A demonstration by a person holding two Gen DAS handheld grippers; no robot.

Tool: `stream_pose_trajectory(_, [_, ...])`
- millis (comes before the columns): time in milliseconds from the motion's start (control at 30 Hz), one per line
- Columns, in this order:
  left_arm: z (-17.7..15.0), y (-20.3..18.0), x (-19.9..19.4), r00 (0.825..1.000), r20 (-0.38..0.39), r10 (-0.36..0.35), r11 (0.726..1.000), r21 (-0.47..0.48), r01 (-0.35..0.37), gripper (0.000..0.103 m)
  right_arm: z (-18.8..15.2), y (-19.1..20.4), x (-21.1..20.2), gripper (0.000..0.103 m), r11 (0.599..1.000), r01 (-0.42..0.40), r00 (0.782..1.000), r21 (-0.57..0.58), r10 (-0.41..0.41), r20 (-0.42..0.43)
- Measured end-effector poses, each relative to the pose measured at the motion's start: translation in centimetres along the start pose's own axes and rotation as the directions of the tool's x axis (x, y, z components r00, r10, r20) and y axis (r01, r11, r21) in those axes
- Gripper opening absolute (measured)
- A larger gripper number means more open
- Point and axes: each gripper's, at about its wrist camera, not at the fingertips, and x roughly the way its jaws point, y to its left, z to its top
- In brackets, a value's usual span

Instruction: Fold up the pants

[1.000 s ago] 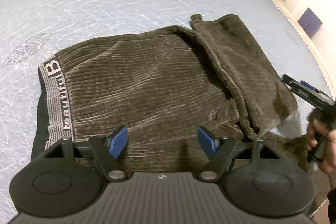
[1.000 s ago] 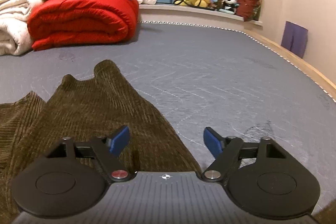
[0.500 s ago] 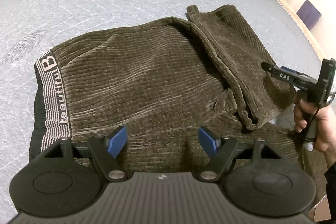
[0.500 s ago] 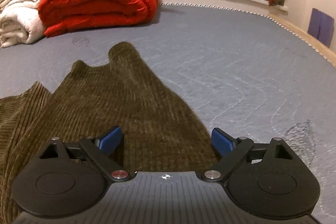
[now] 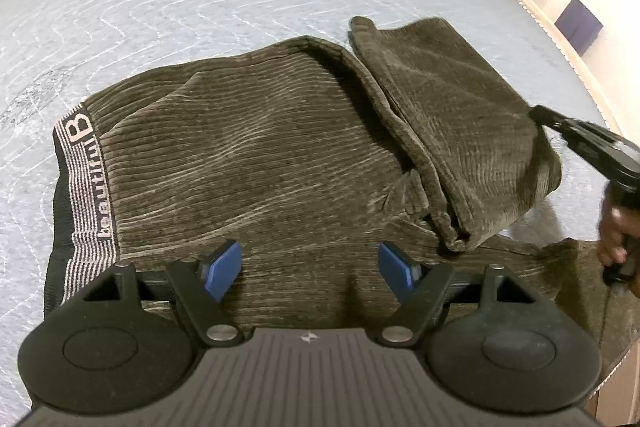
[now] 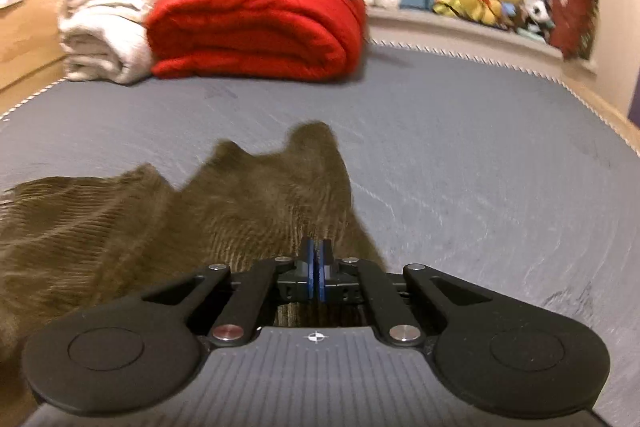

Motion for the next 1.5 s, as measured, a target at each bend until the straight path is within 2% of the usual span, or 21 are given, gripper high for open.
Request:
stream_pose_trajectory(100, [-0.1, -0.2, -0.2, 1.000, 0.006, -0.004, 1.000, 0.007, 0.004, 0.080, 0.4, -0.3, -3.5, 0.001, 0.997, -0.078, 0.996, -0.018, 0.079, 0.032])
stream_pose_trajectory(233, [-0.3, -0.2, 0.0, 1.000, 0.005, 0.002, 1.000, 0.012, -0.002, 0.080, 0.5, -0.7, -8.4, 0.001, 0.975, -0.207, 0.976, -0.077, 0.211, 0.049])
stream_pose_trajectory(333, [-0.5, -0.3, 0.6, 1.000, -0.005, 0.005, 1.000, 0.004, -0.005, 0.080, -0.3, -0.8, -10.6, 0.001, 0.948, -0.300, 0.954, -0.104, 0.301, -0.007])
stream_pose_trajectory(400, [-0.6, -0.4, 1.1, 1.000, -0.016, 0.010, 1.000, 0.005, -0.009, 0.080, -1.1, -1.0, -11.1, 0.000, 0.917, -0.393, 0.918, -0.071, 0.388, -0.076])
stream_pose_trajectory(433, [-0.6, -0.5, 1.3, 1.000, -0.019, 0.010, 1.000, 0.008, -0.009, 0.080, -1.6, -1.0, -11.1, 0.000, 0.909, -0.412, 0.908, -0.060, 0.404, -0.106])
stream_pose_trajectory(500, [-0.7, -0.8, 1.8, 1.000, -0.025, 0.015, 1.000, 0.016, -0.014, 0.080, -2.4, -1.6, -11.0, 0.003, 0.941, -0.335, 0.937, -0.051, 0.328, -0.119])
stream_pose_trajectory(567, [-0.7, -1.0, 2.1, 0.999, -0.030, 0.015, 1.000, 0.018, -0.014, 0.080, -2.9, -3.9, -11.2, 0.005, 0.954, -0.294, 0.951, 0.061, 0.298, -0.075])
stream_pose_trajectory(600, [-0.7, -1.2, 2.3, 0.999, -0.032, 0.015, 1.000, 0.019, -0.015, 0.080, -2.9, -5.6, -11.5, 0.011, 0.948, -0.284, 0.957, 0.140, 0.290, -0.020])
stream_pose_trajectory(633, [-0.7, -1.4, 2.5, 0.999, -0.034, 0.017, 1.000, 0.021, -0.016, 0.080, -3.1, -7.4, -11.9, 0.027, 0.937, -0.254, 0.967, 0.242, 0.252, 0.041])
stream_pose_trajectory(667, [-0.7, -1.6, 2.6, 0.999, -0.034, 0.015, 1.000, 0.023, -0.015, 0.080, -3.4, -9.1, -11.9, 0.039, 0.911, -0.221, 0.975, 0.347, 0.205, 0.082])
stream_pose_trajectory(700, [-0.7, -1.9, 2.8, 0.999, -0.036, 0.015, 1.000, 0.026, -0.014, 0.080, -3.7, -10.6, -11.8, 0.058, 0.875, -0.194, 0.981, 0.443, 0.163, 0.108])
stream_pose_trajectory(767, [-0.7, -2.3, 3.0, 0.999, -0.040, 0.016, 0.999, 0.030, -0.015, 0.080, -4.8, -12.9, -11.3, 0.061, 0.801, -0.160, 0.986, 0.577, 0.107, 0.125])
stream_pose_trajectory(867, [-0.7, -2.8, 3.1, 0.999, -0.043, 0.016, 0.999, 0.038, -0.015, 0.080, -6.2, -14.7, -9.6, 0.061, 0.701, -0.146, 0.989, 0.698, 0.103, 0.103])
stream_pose_trajectory(933, [-0.6, -2.9, 3.1, 0.999, -0.046, 0.015, 0.999, 0.044, -0.013, 0.080, -6.6, -15.2, -8.4, 0.062, 0.670, -0.112, 0.994, 0.734, 0.089, 0.071])
stream_pose_trajectory(1067, [-0.6, -2.6, 3.4, 0.998, -0.054, 0.026, 0.999, 0.049, -0.023, 0.080, -6.4, -14.9, -5.7, 0.066, 0.684, -0.065, 0.997, 0.727, 0.074, 0.019])
stream_pose_trajectory(1167, [-0.5, -2.3, 3.6, 0.998, -0.059, 0.028, 0.998, 0.050, -0.025, 0.080, -6.1, -14.1, -3.5, 0.071, 0.703, -0.094, 0.988, 0.705, 0.152, -0.020])
stream_pose_trajectory(1200, [-0.4, -2.2, 3.7, 0.998, -0.060, 0.027, 0.998, 0.050, -0.024, 0.080, -5.9, -13.5, -2.8, 0.076, 0.714, -0.105, 0.983, 0.692, 0.181, -0.039])
stream_pose_trajectory(1233, [-0.3, -2.1, 3.7, 0.998, -0.060, 0.026, 0.999, 0.049, -0.023, 0.080, -5.7, -13.0, -2.3, 0.078, 0.728, -0.128, 0.975, 0.674, 0.215, -0.048])
stream_pose_trajectory(1400, [0.1, -1.4, 3.8, 0.998, -0.055, 0.042, 0.998, 0.038, -0.040, 0.082, -3.7, -9.6, -1.3, 0.078, 0.790, -0.279, 0.926, 0.546, 0.373, -0.067])
stream_pose_trajectory(1467, [0.3, -1.1, 3.8, 0.997, -0.056, 0.045, 0.998, 0.036, -0.043, 0.082, -3.0, -8.1, -0.9, 0.074, 0.808, -0.336, 0.901, 0.484, 0.426, -0.086])
stream_pose_trajectory(1500, [0.3, -1.0, 3.9, 0.997, -0.057, 0.046, 0.998, 0.035, -0.044, 0.083, -2.8, -7.4, -0.8, 0.069, 0.815, -0.360, 0.888, 0.454, 0.448, -0.101])
